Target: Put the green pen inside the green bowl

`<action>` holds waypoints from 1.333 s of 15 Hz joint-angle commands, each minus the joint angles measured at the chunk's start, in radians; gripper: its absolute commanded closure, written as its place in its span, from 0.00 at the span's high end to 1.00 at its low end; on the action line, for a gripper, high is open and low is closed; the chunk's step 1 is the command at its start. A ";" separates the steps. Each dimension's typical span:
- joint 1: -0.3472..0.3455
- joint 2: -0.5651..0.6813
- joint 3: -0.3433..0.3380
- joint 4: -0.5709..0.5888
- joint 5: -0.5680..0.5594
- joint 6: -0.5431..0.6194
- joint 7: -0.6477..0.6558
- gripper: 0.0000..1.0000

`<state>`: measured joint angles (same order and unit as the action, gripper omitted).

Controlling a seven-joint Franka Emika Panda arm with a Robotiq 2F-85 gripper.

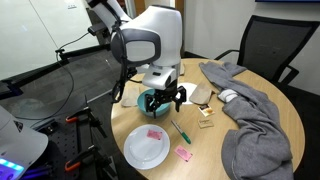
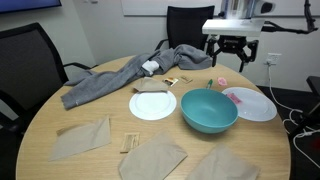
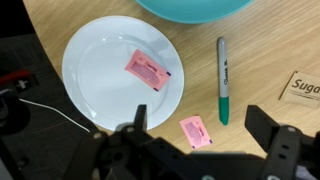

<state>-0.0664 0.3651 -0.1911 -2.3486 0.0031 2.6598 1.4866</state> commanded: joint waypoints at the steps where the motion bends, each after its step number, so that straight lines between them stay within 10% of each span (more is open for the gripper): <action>1: 0.035 0.046 -0.041 0.027 -0.021 0.065 -0.019 1.00; 20: 0.103 0.277 -0.115 0.200 -0.024 0.124 -0.113 1.00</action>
<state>0.0170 0.6035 -0.2916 -2.1771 -0.0266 2.7606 1.3964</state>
